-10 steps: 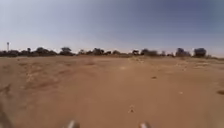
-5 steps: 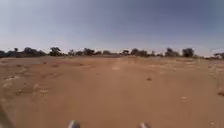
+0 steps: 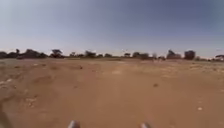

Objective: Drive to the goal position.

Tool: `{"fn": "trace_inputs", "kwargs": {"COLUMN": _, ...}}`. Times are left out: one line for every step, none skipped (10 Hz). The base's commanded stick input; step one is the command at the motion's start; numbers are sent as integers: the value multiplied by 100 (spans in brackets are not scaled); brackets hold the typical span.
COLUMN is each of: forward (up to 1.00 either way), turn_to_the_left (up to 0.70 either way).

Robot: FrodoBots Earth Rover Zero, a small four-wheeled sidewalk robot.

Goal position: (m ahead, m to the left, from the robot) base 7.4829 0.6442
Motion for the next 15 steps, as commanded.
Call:
{"fn": "trace_inputs", "kwargs": {"forward": 70, "turn_to_the_left": 0}}
{"fn": "trace_inputs", "kwargs": {"forward": 70, "turn_to_the_left": 0}}
{"fn": "trace_inputs", "kwargs": {"forward": 70, "turn_to_the_left": 0}}
{"fn": "trace_inputs", "kwargs": {"forward": 70, "turn_to_the_left": 0}}
{"fn": "trace_inputs", "kwargs": {"forward": 70, "turn_to_the_left": 0}}
{"fn": "trace_inputs", "kwargs": {"forward": 70, "turn_to_the_left": 0}}
{"fn": "trace_inputs", "kwargs": {"forward": 70, "turn_to_the_left": 0}}
{"fn": "trace_inputs", "kwargs": {"forward": 70, "turn_to_the_left": 0}}
{"fn": "trace_inputs", "kwargs": {"forward": 70, "turn_to_the_left": 0}}
{"fn": "trace_inputs", "kwargs": {"forward": 70, "turn_to_the_left": 0}}
{"fn": "trace_inputs", "kwargs": {"forward": 70, "turn_to_the_left": 0}}
{"fn": "trace_inputs", "kwargs": {"forward": 70, "turn_to_the_left": 0}}
{"fn": "trace_inputs", "kwargs": {"forward": 70, "turn_to_the_left": 0}}
{"fn": "trace_inputs", "kwargs": {"forward": 70, "turn_to_the_left": 0}}
{"fn": "trace_inputs", "kwargs": {"forward": 70, "turn_to_the_left": 0}}
